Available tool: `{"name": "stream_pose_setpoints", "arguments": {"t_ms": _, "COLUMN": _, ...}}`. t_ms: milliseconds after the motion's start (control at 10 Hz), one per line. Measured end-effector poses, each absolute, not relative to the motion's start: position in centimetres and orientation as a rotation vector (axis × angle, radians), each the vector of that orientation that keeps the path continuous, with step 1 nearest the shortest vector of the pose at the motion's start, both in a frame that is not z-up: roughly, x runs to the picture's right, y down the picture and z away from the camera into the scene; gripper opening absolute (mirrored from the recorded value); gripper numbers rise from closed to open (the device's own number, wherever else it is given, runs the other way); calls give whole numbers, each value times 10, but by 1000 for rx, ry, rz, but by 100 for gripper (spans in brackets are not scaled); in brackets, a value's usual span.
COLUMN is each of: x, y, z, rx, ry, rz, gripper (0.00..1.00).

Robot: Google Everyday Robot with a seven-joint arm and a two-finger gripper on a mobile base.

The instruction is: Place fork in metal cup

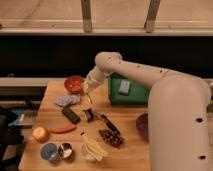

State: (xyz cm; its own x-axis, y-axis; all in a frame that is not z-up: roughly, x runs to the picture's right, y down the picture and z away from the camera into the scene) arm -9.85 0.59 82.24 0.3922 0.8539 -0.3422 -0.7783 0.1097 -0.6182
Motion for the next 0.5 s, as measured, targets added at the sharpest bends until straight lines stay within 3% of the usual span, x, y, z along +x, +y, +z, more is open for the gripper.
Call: {"name": "stream_pose_setpoints", "arguments": {"t_ms": 500, "x": -139, "y": 52, "z": 770, "rx": -884, "ry": -83, "rz": 1183, "gripper": 0}}
